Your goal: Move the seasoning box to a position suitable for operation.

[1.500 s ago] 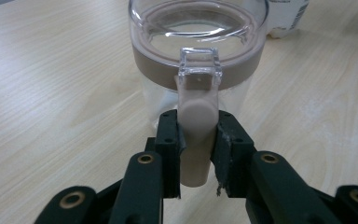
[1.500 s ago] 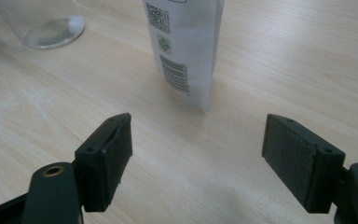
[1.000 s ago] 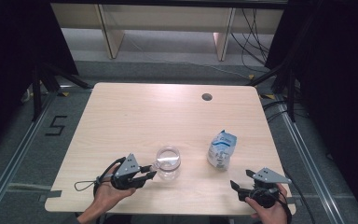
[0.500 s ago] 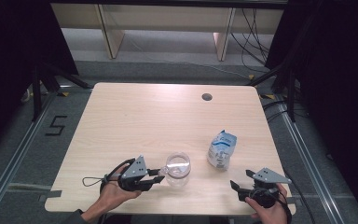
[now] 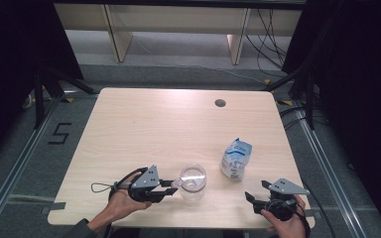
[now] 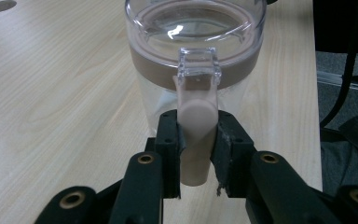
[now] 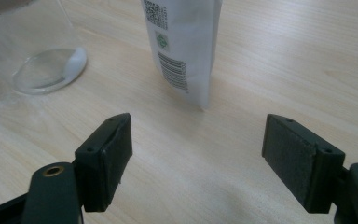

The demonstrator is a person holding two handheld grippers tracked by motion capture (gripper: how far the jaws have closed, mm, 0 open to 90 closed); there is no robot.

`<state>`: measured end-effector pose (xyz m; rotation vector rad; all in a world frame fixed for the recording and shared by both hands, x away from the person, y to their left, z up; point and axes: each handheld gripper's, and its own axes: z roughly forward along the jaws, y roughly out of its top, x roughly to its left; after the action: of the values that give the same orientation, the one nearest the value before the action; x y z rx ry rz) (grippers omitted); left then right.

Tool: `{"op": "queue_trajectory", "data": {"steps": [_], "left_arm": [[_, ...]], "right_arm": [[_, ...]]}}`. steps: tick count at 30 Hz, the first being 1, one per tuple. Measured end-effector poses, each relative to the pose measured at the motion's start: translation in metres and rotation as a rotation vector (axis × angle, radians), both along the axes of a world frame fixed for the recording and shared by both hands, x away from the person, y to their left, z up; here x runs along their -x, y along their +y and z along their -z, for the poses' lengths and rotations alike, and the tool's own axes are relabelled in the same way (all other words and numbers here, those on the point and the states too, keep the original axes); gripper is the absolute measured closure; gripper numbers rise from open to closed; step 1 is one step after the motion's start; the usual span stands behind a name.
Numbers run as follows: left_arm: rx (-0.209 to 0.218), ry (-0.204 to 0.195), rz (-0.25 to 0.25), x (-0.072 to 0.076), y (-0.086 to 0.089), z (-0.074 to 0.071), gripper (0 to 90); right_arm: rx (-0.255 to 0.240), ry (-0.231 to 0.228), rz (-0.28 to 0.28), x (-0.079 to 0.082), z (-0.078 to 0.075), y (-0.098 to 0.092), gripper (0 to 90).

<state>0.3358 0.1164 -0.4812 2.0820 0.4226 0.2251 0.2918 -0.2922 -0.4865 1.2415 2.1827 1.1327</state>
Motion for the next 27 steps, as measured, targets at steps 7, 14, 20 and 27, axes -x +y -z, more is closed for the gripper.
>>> {"op": "queue_trajectory", "data": {"steps": [7,14,20,27], "left_arm": [[0.003,0.006,-0.032,-0.004,0.003,0.000,72.6],[0.012,0.003,-0.077,-0.009,0.004,0.001,72.5],[-0.007,-0.016,-0.061,-0.015,0.003,0.000,72.9],[0.005,0.001,-0.091,-0.018,0.002,0.001,72.5]], "right_arm": [[0.000,-0.001,0.001,0.000,0.000,0.000,25.3],[0.000,0.002,-0.001,0.000,0.000,0.000,25.3],[0.000,0.002,-0.001,0.000,0.000,0.000,25.3],[-0.013,0.009,0.008,0.001,0.001,0.002,25.3]]}}
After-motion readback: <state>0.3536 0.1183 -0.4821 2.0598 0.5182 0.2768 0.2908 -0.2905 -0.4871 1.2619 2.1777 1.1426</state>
